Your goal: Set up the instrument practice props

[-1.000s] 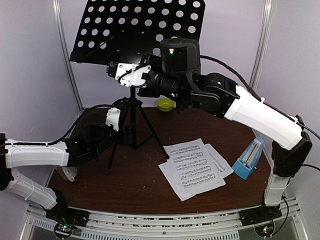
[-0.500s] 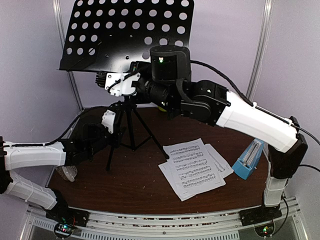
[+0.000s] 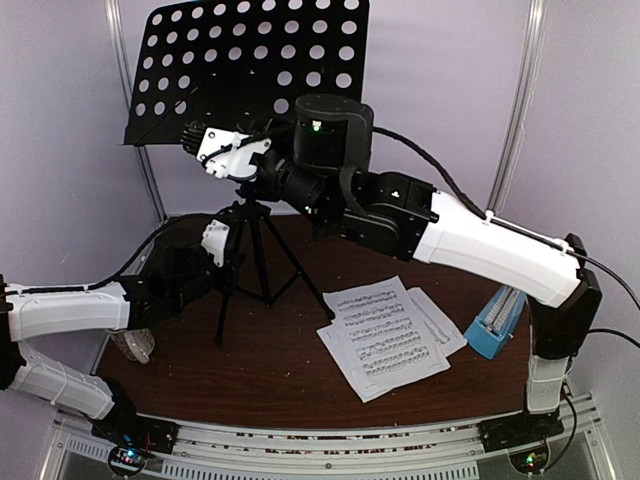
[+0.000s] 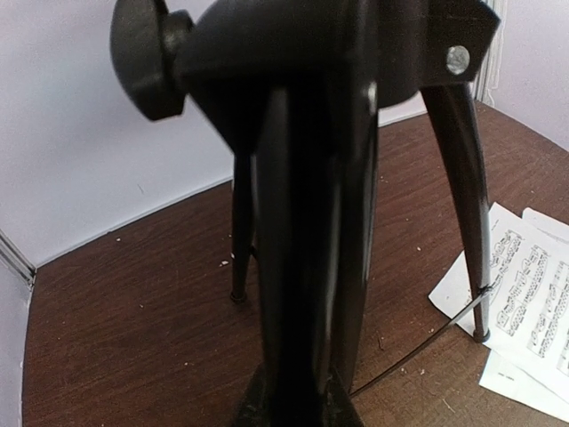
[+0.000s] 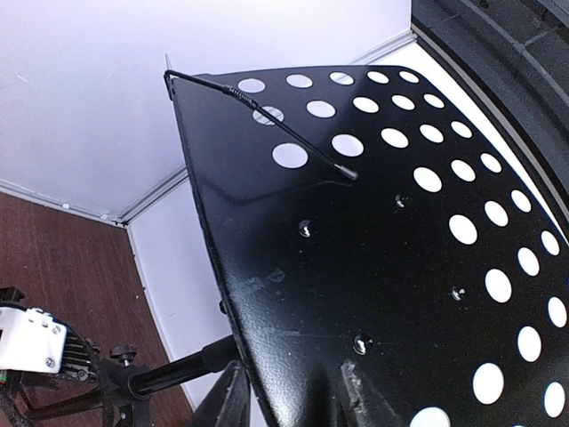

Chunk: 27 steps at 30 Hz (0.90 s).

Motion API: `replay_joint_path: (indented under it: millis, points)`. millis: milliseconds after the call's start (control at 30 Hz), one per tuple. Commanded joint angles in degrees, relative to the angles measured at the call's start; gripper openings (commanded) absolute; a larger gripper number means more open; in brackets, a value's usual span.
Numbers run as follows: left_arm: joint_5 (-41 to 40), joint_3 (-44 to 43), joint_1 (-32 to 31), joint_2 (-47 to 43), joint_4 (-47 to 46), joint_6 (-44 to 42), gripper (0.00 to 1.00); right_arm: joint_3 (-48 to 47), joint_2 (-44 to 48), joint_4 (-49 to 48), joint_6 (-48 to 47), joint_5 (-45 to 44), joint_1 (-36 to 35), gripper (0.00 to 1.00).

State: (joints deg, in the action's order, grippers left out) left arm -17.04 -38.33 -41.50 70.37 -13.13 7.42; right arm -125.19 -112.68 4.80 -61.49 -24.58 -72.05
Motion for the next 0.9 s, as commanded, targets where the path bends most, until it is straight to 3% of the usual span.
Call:
replay_joint_path:
  millis: [0,67,233,367,533,867]
  points:
    - [1.85,-0.05,0.89,-0.32,-0.06,0.23,0.04,-0.98,1.62,-8.89,1.91,1.39,-0.76,0.36]
    - [1.89,0.07,0.97,-0.47,0.03,0.23,0.03,0.16,2.35,-8.19,1.70,1.30,-1.01,0.41]
    - [2.25,0.20,1.23,-0.82,0.69,-0.31,0.02,6.35,6.51,-7.77,2.36,0.67,-1.99,0.67]
    - [2.60,-0.29,1.58,-0.93,1.33,-0.56,0.02,11.05,10.50,-6.93,5.98,1.27,-2.75,0.79]
    - [3.61,-1.42,1.92,0.31,2.59,0.19,0.05,14.74,17.65,1.65,16.25,3.73,-3.94,0.82]
    - [6.14,-2.63,1.94,-1.43,4.37,1.78,0.30,42.34,38.04,10.61,38.65,13.06,-3.46,0.83]
